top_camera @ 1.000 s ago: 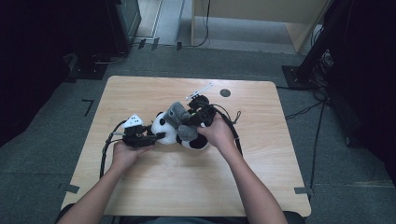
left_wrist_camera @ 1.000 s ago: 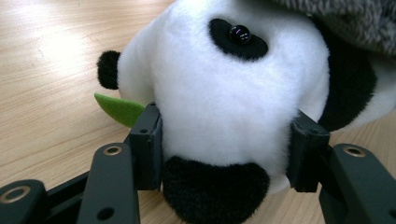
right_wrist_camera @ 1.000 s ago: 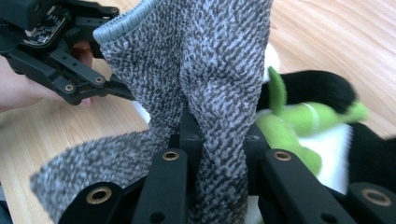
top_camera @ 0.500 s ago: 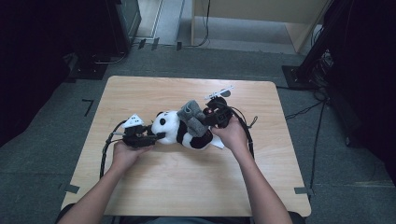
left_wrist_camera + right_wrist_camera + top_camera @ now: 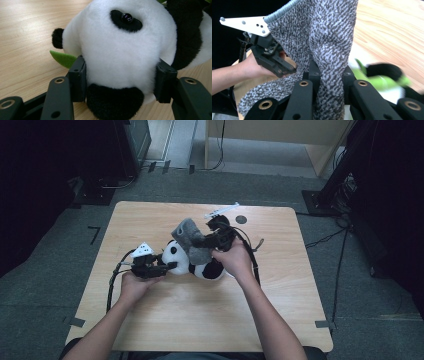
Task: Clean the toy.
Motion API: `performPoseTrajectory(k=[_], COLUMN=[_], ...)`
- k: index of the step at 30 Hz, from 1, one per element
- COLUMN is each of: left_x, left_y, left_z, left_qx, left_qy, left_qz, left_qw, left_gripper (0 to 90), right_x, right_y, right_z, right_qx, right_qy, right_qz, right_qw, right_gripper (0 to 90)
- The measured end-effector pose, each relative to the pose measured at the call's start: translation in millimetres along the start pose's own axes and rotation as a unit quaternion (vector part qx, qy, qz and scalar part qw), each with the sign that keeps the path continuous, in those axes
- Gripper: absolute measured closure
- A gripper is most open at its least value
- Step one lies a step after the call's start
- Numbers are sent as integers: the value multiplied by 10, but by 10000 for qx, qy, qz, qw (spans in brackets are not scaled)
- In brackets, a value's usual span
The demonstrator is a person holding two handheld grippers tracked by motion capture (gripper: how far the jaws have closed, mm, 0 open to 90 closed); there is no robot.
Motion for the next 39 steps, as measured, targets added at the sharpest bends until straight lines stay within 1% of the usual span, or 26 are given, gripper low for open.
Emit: performPoseTrajectory(k=[4, 7, 8, 9, 10, 11, 12, 14, 15, 16, 18, 21, 22, 24, 25, 27, 28, 30, 31, 32, 33, 34, 36, 37, 38, 39], left_x=[-1, -5, -5, -6, -6, -5, -3, 0, 1, 2, 1, 3, 3, 2, 0, 0, 0, 0, 0, 6, 6, 8, 6, 6, 4, 2], left_y=[-3, -3, -3, -4, -5, -7, -9, -1, 3, 8, 11, 16, 20, 19, 19, 20, 20, 19, 19, 24, 24, 30, 27, 27, 25, 23], left_z=[-4, -2, -2, -1, 0, -2, 0, 2, -1, -6, -4, 3, 5, 5, 1, 0, 0, 14, 14, 32, 32, 39, 33, 33, 30, 28], left_qx=[38, 57, 57, 54, 50, 65, 79, 29, -22, -73, -89, -92, -86, -104, -118, -126, -126, -81, -81, -25, -25, -90, -76, -76, -80, -64], left_qy=[4, 13, 13, 14, 17, 35, 55, 61, 45, 35, 33, 24, 28, 23, 18, 12, 12, 61, 61, 145, 145, 156, 145, 145, 132, 125], left_qz=[11, -7, -7, -11, -16, -45, -69, -61, -72, -92, -100, -80, -78, -85, -88, -84, -84, -97, -97, -112, -112, -113, -126, -126, -128, -137], left_qw=[10000, 10000, 10000, 10000, 10000, 10000, 9999, 10000, 10000, 9999, 9999, 9999, 9999, 9999, 9999, 9999, 9999, 9999, 9999, 9998, 9998, 9998, 9998, 9998, 9998, 9998], left_gripper=[405, 404, 404, 404, 404, 404, 405, 410, 410, 416, 418, 418, 419, 418, 418, 418, 417, 416, 413, 414, 413, 414, 415, 415, 415, 415], right_x=[264, 496, 496, 639, 639, 694, 737, 715, 682, 613, 538, 455, 368, 281, 281, 175, 175, 116, 116, 75, 53, 26, -43, -43, -133, -183], right_y=[121, 151, 151, 140, 140, 124, 94, 87, 80, 49, -7, -73, -124, -149, -149, -168, -168, -187, -187, -180, -169, -153, -114, -114, -80, -70], right_z=[-140, -215, -215, -211, -211, -196, -138, -117, -104, -58, 0, 72, 135, 176, 176, 233, 233, 258, 258, 231, 214, 194, 161, 161, 130, 119], right_qx=[-56, -74, -74, -121, -121, -106, -93, -73, -86, -135, -174, -116, -41, 29, 29, 145, 145, 203, 203, 222, 224, 245, 201, 201, 155, 151], right_qy=[105, 154, 154, 59, 59, -76, -175, -166, -271, -384, -417, -404, -347, -364, -364, -362, -362, -267, -267, -122, -37, 15, 5, 5, -35, -36], right_qz=[-148, -409, -409, -605, -605, -747, -844, -833, -862, -964, -1047, -1065, -978, -897, -897, -829, -829, -747, -747, -630, -538, -436, -216, -216, -82, -25], right_qw=[9998, 9990, 9990, 9981, 9981, 9971, 9962, 9964, 9959, 9945, 9935, 9934, 9946, 9953, 9953, 9958, 9958, 9966, 9966, 9977, 9983, 9987, 9996, 9996, 9998, 9999], right_gripper=[781, 781, 781, 779, 779, 776, 777, 778, 779, 780, 781, 782, 783, 783, 783, 783, 783, 783, 783, 784, 784, 784, 784, 784, 784, 783])
Point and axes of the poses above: each handheld gripper's, and its own axes: x roughly forward along the jaws, y roughly out of its top, z roughly to its right, the point moved 3 cm from there along x, roughly forward along the jaws, and after that the axes turned 6 degrees about -z, right-handed, at the moved point
